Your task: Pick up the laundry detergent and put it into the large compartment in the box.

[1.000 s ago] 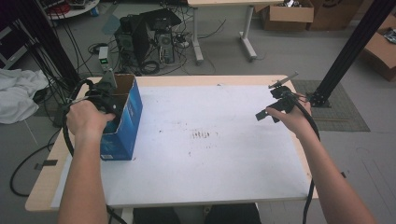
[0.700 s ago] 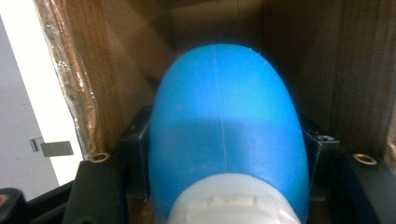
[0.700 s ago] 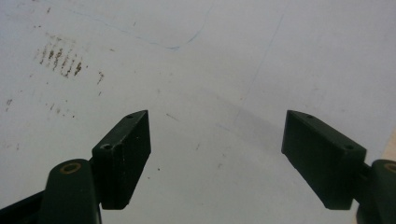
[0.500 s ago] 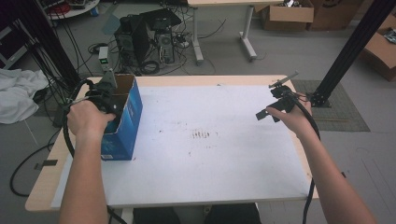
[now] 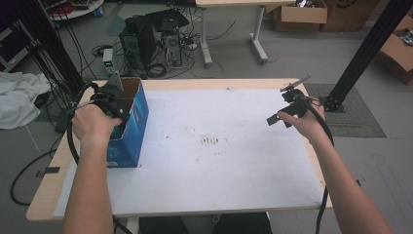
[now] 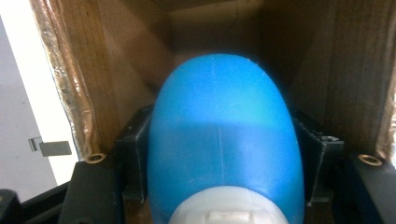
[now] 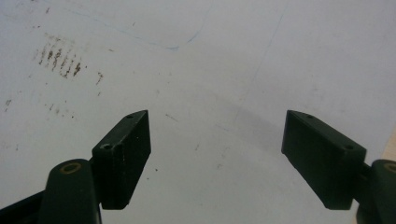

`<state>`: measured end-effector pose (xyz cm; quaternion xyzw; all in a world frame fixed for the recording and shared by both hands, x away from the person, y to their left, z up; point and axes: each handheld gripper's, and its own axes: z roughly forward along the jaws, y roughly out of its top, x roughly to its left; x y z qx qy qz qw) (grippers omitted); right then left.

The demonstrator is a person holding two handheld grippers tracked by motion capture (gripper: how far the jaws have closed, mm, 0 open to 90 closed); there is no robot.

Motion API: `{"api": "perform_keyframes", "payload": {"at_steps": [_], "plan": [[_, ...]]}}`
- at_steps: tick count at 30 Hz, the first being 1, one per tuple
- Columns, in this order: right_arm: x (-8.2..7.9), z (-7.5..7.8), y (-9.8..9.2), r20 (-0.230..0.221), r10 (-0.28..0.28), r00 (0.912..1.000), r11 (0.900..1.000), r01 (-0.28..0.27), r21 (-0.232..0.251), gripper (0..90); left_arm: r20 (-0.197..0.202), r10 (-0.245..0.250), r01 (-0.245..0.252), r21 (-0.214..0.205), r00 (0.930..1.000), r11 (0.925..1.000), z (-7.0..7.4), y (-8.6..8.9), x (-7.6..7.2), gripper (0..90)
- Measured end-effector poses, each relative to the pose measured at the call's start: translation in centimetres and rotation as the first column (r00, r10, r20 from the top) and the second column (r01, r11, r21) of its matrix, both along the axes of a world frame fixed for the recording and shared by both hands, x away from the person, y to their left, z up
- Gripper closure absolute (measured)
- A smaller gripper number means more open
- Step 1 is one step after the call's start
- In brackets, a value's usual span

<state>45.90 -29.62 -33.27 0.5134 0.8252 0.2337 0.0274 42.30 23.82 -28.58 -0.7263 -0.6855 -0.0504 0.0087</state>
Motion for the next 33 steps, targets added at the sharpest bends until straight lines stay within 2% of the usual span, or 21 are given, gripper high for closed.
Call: {"api": "perform_keyframes", "payload": {"at_steps": [7,12,19,22,26,33], "plan": [[0.0,0.1,0.0,0.000,0.002,1.0000,1.0000,-0.002,-0.002,24.2,0.003,-0.007,0.007,0.005,1.0000,1.0000,0.5,-0.2,0.0,32.4],[0.0,0.2,0.0,0.000,0.003,1.0000,1.0000,-0.003,0.002,24.2,0.001,-0.008,0.007,0.027,1.0000,0.9996,0.9,-0.3,-0.2,29.0],[-0.1,0.3,0.0,0.003,0.003,1.0000,1.0000,-0.003,0.001,24.2,0.023,-0.008,0.007,0.055,0.9997,0.9985,2.1,-0.5,-0.7,22.6],[-0.1,0.4,0.1,0.005,0.008,1.0000,1.0000,-0.008,0.002,24.2,0.035,-0.015,0.013,0.043,0.9993,0.9990,2.7,-0.7,-0.9,18.7],[-0.2,0.5,0.2,0.006,0.008,0.9999,1.0000,-0.008,0.005,24.2,0.045,-0.012,0.010,0.049,0.9989,0.9988,3.5,-1.1,-1.1,16.7],[-0.3,0.6,0.0,0.004,0.002,1.0000,1.0000,-0.002,0.009,24.6,0.024,-0.048,0.047,0.040,0.9985,0.9981,4.8,-2.4,-1.4,15.0]]}}
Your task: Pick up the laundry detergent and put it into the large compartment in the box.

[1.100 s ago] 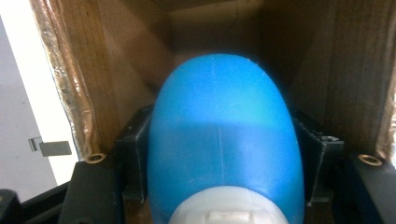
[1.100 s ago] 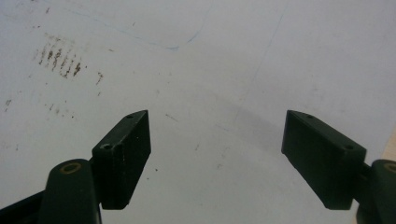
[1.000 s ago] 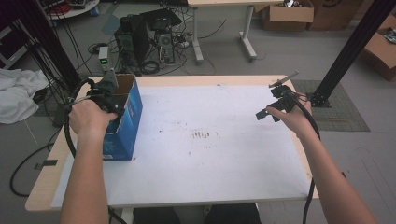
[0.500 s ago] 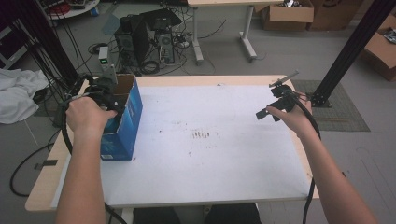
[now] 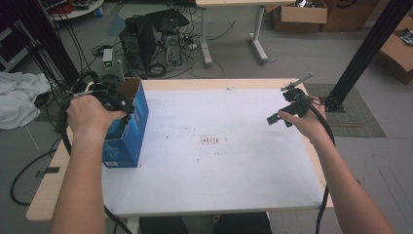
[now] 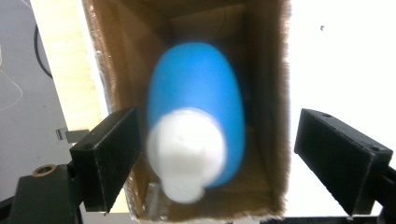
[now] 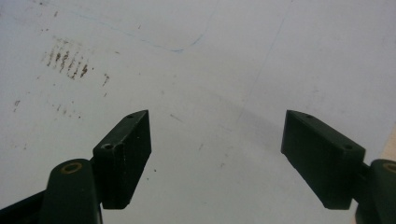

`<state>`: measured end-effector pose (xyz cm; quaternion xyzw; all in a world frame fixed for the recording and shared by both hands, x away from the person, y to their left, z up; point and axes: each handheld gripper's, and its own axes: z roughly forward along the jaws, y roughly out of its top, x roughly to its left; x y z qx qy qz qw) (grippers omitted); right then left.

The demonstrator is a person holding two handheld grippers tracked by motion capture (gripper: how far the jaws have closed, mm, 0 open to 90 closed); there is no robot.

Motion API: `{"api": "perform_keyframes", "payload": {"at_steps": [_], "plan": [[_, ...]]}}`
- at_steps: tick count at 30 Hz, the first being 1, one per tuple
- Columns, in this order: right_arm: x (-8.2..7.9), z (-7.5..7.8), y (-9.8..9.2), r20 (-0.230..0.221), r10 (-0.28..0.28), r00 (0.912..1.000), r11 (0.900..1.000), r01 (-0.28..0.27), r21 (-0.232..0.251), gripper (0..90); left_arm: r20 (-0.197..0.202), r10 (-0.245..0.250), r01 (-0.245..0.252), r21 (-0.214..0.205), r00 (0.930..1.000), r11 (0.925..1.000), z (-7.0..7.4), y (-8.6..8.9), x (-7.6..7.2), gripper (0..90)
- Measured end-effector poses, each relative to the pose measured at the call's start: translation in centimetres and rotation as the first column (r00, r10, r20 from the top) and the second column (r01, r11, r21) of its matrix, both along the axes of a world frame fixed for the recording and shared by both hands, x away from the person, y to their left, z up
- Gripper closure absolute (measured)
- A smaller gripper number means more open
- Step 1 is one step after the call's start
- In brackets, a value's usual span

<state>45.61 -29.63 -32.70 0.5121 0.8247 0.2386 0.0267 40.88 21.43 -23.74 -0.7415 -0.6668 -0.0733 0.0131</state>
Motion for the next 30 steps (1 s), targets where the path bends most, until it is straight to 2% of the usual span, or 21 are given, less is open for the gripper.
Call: {"api": "perform_keyframes", "payload": {"at_steps": [2,6,10,12,15,23,30], "plan": [[0.0,0.1,-0.1,0.001,-0.005,1.0000,1.0000,0.005,0.005,24.7,-0.009,-0.007,0.007,-0.002,0.9999,1.0000,0.3,-0.4,0.0,14.1],[-0.2,0.3,-0.1,0.005,-0.007,1.0000,1.0000,0.007,0.007,24.8,-0.036,-0.012,0.013,0.023,0.9993,0.9996,0.8,-1.2,0.0,13.9],[-0.2,0.5,-0.3,0.008,-0.006,1.0000,0.9999,0.006,0.009,24.8,-0.029,-0.029,0.030,0.014,0.9992,0.9995,1.6,-2.2,0.1,9.2],[-0.1,0.5,-0.3,0.007,-0.009,0.9999,0.9999,0.009,0.012,24.8,-0.021,-0.055,0.056,0.006,0.9982,0.9984,2.2,-3.0,0.1,8.8],[-0.1,0.5,-0.2,0.008,-0.009,0.9999,0.9999,0.009,0.013,24.8,-0.009,-0.072,0.072,0.021,0.9974,0.9972,2.7,-4.1,0.0,8.7],[-0.3,0.7,-0.2,0.010,-0.008,0.9999,0.9998,0.007,0.017,24.6,0.005,-0.151,0.151,0.028,0.9885,0.9882,3.2,-7.4,0.0,8.6],[-0.4,0.9,-0.3,0.015,-0.004,0.9999,0.9999,0.004,0.014,24.4,0.009,-0.234,0.234,0.022,0.9722,0.9720,3.0,-10.7,-0.2,5.5]]}}
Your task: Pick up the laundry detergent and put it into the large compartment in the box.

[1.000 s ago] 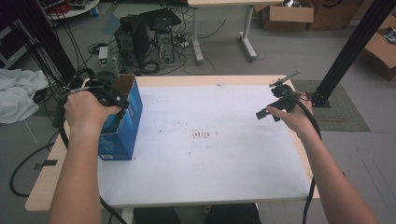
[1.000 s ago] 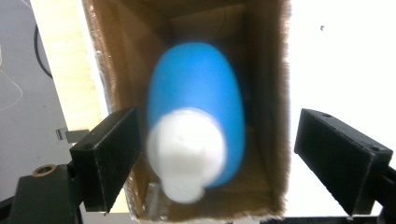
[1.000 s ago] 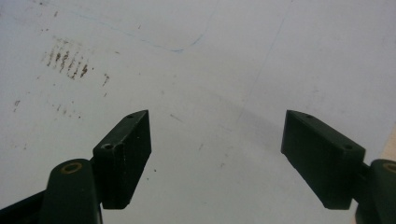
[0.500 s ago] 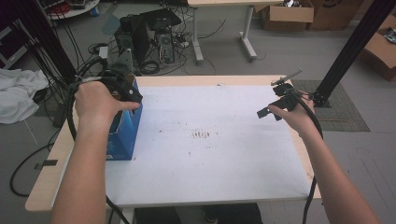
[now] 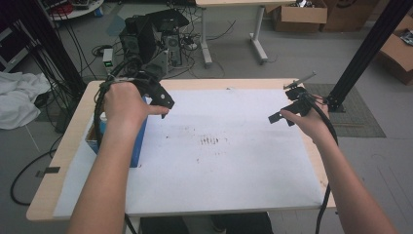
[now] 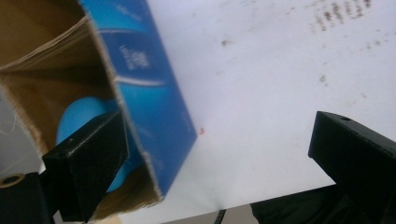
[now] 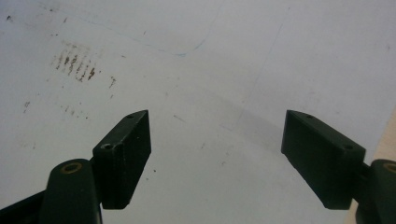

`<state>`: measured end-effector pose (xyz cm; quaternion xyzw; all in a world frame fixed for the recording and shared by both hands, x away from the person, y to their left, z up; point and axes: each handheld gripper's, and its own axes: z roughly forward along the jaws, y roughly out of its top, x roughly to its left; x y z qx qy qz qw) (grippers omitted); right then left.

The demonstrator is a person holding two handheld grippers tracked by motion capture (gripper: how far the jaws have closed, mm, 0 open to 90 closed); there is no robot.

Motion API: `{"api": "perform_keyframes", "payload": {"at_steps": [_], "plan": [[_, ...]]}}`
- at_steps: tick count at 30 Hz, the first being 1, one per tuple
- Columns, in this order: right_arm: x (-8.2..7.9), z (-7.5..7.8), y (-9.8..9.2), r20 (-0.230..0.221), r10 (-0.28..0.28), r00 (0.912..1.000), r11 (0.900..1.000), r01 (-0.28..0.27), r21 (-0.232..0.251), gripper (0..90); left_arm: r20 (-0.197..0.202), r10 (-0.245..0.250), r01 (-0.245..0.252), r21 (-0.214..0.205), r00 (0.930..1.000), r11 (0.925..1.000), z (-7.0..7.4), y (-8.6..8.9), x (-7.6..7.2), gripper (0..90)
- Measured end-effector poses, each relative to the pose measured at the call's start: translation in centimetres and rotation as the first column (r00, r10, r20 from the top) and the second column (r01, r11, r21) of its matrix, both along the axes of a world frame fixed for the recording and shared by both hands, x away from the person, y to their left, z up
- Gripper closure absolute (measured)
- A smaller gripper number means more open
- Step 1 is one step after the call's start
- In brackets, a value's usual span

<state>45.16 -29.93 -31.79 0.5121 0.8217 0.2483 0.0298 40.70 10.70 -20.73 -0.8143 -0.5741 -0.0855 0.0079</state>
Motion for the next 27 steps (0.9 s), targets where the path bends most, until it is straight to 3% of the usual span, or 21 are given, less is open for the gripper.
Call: {"api": "perform_keyframes", "payload": {"at_steps": [5,13,27], "plan": [[-0.1,0.2,-0.1,0.001,-0.005,1.0000,1.0000,0.005,0.001,24.2,-0.001,-0.054,0.054,-0.009,0.9986,0.9985,-0.3,-2.1,-0.1,4.2],[-0.1,0.3,-0.2,-0.002,-0.003,1.0000,1.0000,0.003,-0.004,23.8,-0.016,-0.148,0.148,-0.037,0.9888,0.9884,-0.9,-5.4,-0.1,3.4],[-0.2,0.4,-0.3,-0.003,-0.005,1.0000,0.9999,0.005,-0.012,23.8,-0.018,-0.205,0.204,-0.056,0.9786,0.9775,-1.8,-7.6,-0.1,1.2]]}}
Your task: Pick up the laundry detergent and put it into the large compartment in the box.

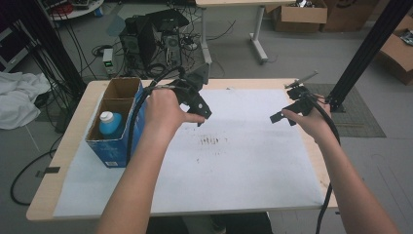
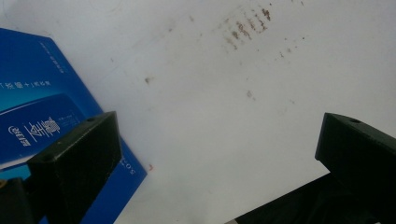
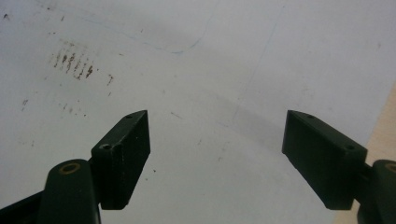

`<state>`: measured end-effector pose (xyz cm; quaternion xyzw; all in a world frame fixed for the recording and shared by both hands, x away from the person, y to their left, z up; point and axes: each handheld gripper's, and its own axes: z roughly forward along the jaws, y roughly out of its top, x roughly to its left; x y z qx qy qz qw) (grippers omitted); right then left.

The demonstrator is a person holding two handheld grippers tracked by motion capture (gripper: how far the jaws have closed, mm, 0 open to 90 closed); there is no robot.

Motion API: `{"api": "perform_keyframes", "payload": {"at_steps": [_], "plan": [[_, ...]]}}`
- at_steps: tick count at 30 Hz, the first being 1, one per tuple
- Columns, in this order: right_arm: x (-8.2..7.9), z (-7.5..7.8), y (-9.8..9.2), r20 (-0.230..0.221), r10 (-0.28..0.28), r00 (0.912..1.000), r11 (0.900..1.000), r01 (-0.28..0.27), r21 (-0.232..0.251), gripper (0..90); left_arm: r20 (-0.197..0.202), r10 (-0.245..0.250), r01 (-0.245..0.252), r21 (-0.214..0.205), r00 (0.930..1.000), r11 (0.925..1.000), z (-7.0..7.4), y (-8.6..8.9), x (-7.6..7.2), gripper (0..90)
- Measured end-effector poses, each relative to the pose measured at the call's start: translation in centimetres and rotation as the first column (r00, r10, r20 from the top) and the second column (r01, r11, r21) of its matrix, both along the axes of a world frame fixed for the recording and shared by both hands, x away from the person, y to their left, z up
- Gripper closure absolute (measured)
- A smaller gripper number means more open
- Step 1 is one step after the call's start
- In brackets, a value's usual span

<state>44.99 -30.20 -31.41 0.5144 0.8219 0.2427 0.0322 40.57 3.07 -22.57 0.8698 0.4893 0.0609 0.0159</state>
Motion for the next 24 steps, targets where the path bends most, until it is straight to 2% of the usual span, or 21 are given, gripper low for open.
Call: {"api": "perform_keyframes", "payload": {"at_steps": [24], "plan": [[-0.12,0.06,0.08,0.000,0.000,1.0000,1.0000,0.000,0.001,23.4,-0.002,-0.012,0.012,0.005,0.9999,0.9999,-0.12,0.06,-0.01,1.2]]}}
